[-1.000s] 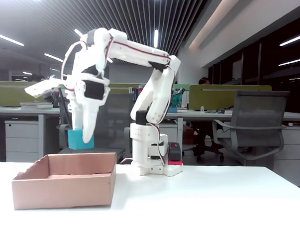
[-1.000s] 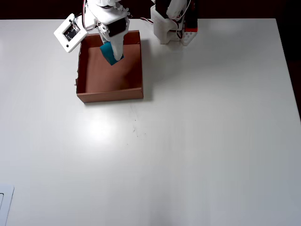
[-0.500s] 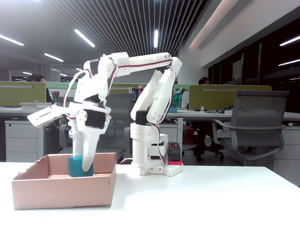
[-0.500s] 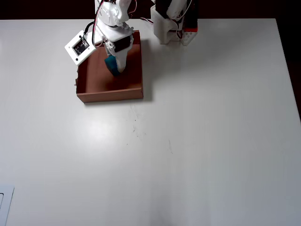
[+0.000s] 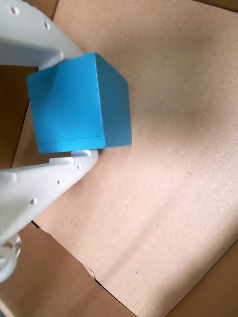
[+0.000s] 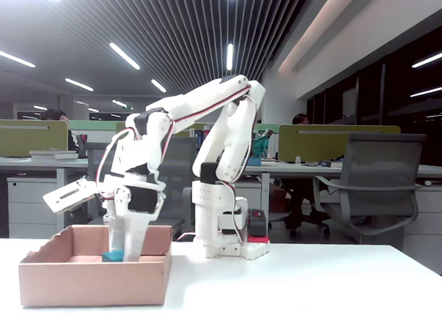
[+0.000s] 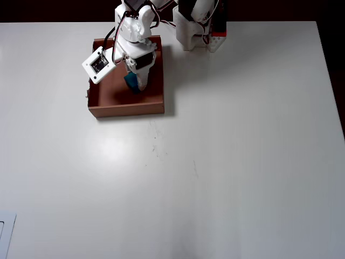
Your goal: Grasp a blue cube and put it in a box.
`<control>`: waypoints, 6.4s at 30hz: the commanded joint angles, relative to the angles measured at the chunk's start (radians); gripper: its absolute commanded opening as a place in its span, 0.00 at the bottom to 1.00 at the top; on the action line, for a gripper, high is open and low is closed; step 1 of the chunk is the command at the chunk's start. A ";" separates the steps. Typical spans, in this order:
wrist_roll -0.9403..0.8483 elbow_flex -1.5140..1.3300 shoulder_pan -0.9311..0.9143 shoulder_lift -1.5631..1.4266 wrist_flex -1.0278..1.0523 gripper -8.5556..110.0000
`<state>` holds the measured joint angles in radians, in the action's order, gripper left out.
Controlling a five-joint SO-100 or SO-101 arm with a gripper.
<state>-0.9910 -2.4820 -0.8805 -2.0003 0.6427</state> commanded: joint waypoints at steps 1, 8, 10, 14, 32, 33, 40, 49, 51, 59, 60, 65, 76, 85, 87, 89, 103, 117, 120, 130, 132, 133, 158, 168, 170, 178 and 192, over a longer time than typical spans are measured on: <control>-0.006 0.009 0.005 0.003 -0.011 0.15; -0.014 0.008 0.008 0.006 -0.003 0.17; -0.014 0.009 0.008 0.006 0.003 0.21; -0.014 0.017 0.006 0.005 0.021 0.29; -0.008 0.061 0.000 -0.002 0.057 0.35; -0.008 0.069 -0.002 -0.002 0.063 0.35; -0.011 0.173 -0.015 -0.031 0.193 0.35; -0.012 0.313 -0.040 -0.095 0.367 0.35; -0.012 0.336 -0.037 -0.123 0.411 0.35; -0.017 0.382 0.040 -0.244 0.492 0.32; -0.017 0.382 0.057 -0.261 0.492 0.31; -0.018 0.367 0.144 -0.328 0.472 0.30; -0.025 0.362 0.370 -0.434 0.506 0.23; -0.017 0.328 0.543 -0.543 0.606 0.19; -0.015 0.307 0.580 -0.577 0.618 0.19; -0.015 0.291 0.615 -0.604 0.634 0.19; -0.011 0.012 0.742 -0.847 0.638 0.19; 0.018 -0.250 0.784 -1.071 0.664 0.19; 0.020 -0.285 0.778 -1.103 0.664 0.19; 0.035 -0.354 0.764 -1.169 0.637 0.19; 0.035 -0.387 0.764 -1.184 0.627 0.19; 0.037 -0.403 0.764 -1.184 0.618 0.19; 0.092 -0.488 0.792 -1.184 0.571 0.19; 0.092 -0.489 0.796 -1.184 0.571 0.24; 0.092 -0.489 0.798 -1.184 0.571 0.24; 0.092 -0.489 0.804 -1.184 0.572 0.27; 0.092 -0.489 0.802 -1.184 0.574 0.29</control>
<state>-0.9020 -2.9698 -0.0844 -3.1815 1.2103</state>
